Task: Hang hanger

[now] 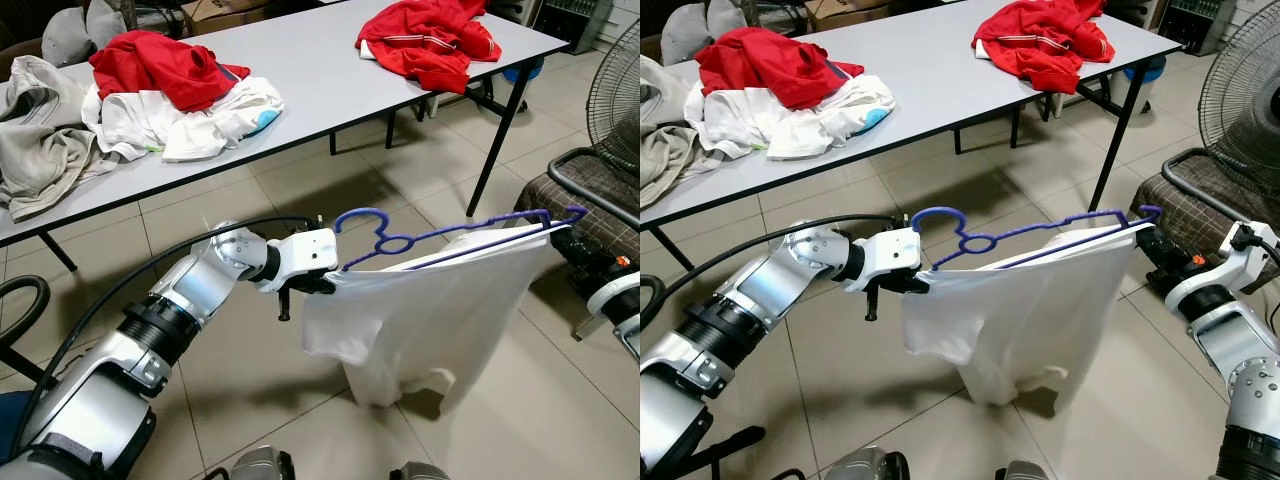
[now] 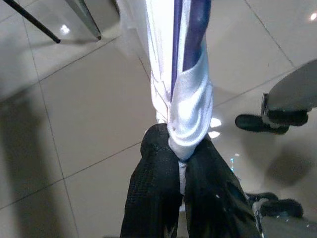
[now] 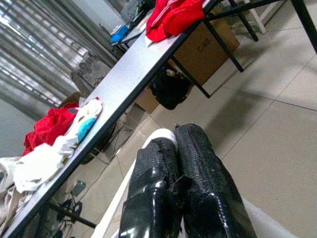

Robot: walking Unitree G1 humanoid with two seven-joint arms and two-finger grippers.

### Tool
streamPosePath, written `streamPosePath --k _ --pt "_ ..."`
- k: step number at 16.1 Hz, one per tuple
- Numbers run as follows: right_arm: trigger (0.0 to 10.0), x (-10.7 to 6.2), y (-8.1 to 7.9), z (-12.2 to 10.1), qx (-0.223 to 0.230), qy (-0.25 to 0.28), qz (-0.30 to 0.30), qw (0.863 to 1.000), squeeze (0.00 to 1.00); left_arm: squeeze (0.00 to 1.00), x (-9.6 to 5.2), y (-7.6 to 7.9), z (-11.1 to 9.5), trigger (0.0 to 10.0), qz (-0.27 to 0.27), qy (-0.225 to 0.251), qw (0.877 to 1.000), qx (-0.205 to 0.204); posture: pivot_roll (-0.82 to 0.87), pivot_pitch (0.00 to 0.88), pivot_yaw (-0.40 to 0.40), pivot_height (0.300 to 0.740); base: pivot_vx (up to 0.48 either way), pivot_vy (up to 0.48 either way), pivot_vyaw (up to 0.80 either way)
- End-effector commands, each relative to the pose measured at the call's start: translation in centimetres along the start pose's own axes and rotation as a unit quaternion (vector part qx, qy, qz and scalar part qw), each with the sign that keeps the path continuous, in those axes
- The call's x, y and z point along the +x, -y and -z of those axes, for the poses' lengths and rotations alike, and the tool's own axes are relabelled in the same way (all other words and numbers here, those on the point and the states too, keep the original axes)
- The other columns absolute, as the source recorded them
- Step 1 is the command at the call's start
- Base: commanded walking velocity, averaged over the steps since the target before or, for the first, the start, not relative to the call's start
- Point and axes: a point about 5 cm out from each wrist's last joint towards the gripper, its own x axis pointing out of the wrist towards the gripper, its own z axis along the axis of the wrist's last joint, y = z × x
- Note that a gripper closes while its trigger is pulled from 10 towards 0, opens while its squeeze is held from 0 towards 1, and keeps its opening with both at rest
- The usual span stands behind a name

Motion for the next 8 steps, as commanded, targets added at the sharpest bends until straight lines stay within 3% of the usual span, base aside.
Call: streamPosePath --k 1,4,7,8 --pt "0.0 -0.8 -0.1 -3.2 -0.004 0.077 0.007 0.997 0.0 0.0 -0.8 0.2 2.8 0.0 0.004 -0.068 0.997 -0.02 -0.17 0.0 0.08 0.74 0.0 0.0 0.0" --pt "0.0 -0.8 -0.1 -2.8 -0.022 0.06 0.011 0.998 0.0 0.0 -0.5 0.3 3.0 0.0 0.005 -0.065 0.997 -0.029 -0.17 0.0 0.081 0.74 0.0 0.0 0.0" --pt "0.0 -0.5 -1.2 -2.5 -0.018 0.066 -0.005 0.998 0.0 0.0 -0.4 0.6 3.8 0.0 0.018 -0.088 0.996 -0.027 -0.17 0.0 0.082 0.74 0.0 0.0 0.0" --pt "0.0 -0.5 -1.1 -2.5 -0.027 0.062 -0.001 0.998 0.0 0.0 -0.3 0.5 3.6 0.0 0.013 -0.074 0.997 -0.035 -0.17 0.0 0.084 0.74 0.0 0.0 0.0"
